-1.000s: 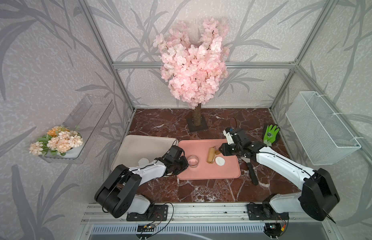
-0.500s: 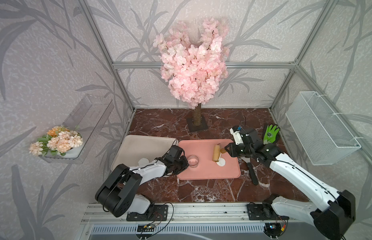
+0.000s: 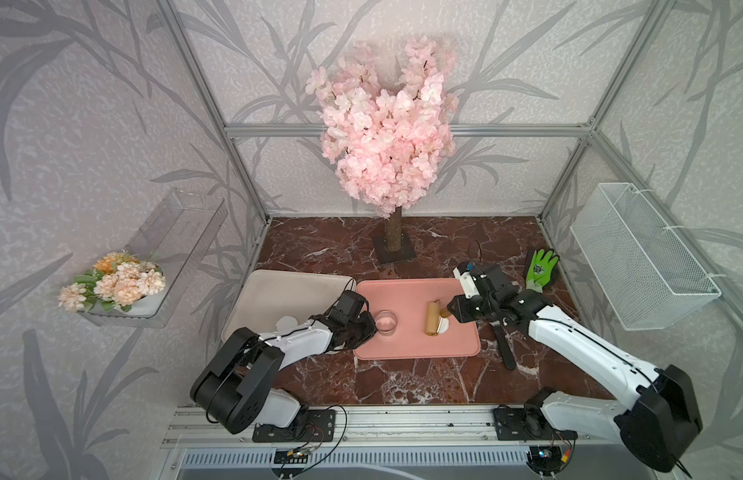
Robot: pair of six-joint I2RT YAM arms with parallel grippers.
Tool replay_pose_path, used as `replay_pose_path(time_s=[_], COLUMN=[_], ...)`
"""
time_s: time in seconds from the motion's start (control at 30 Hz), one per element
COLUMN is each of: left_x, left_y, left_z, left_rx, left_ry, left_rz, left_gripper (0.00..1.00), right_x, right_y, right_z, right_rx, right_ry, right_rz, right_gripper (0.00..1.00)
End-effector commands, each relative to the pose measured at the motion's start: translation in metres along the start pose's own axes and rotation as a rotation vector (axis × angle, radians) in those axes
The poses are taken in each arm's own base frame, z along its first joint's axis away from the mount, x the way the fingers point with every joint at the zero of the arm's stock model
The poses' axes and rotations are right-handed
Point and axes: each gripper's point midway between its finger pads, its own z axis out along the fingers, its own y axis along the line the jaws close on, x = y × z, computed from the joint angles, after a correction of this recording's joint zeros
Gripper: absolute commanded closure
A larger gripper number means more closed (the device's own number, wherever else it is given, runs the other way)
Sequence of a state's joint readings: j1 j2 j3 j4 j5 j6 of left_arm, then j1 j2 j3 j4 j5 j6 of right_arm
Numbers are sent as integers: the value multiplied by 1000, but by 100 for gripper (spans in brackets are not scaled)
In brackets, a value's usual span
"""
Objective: Roll out the dumpling wrappers from the dough
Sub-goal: Flatten out the dough on the work surface.
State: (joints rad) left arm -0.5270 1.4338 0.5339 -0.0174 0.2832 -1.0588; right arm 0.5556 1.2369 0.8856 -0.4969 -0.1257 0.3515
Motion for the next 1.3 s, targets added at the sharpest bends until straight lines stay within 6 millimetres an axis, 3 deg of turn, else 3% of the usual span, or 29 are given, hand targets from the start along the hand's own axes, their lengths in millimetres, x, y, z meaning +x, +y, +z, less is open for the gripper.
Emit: replay_pose_path(time_s=[0.0,0.1,0.2,0.43,0.6,0.83,1.03,1.27], left_x=[22,23,23,23,24,23,23,24], left_y=[59,61,60,60,61,60,60,62], left_z=[7,6,6,6,7,8,7,7], left_rx=[-207,-210,-210,-210,-208,-208,-209,-211], left_ry=[69,71,72,70,73,75,73,74], left_rz=[-44,-44,-40,-42,-46,-42,-42,-43], left_gripper=[100,100,100,100,100,100,100,100], right_x=[30,29,18,-27,-27,5,20,25], right_y=[-28,-30,-19,20,4,-19,-16,-15], right_z=[21,24,19,-24,-44,-30,4,23], right_rx=[119,128,89,-57,27,97,91,85], right_ry=[114,109,92,-36,-90,-24,68,109], right_rz=[9,13,18,2,-26,-24,-11,14], right_gripper=[100,100,100,100,100,100,100,100])
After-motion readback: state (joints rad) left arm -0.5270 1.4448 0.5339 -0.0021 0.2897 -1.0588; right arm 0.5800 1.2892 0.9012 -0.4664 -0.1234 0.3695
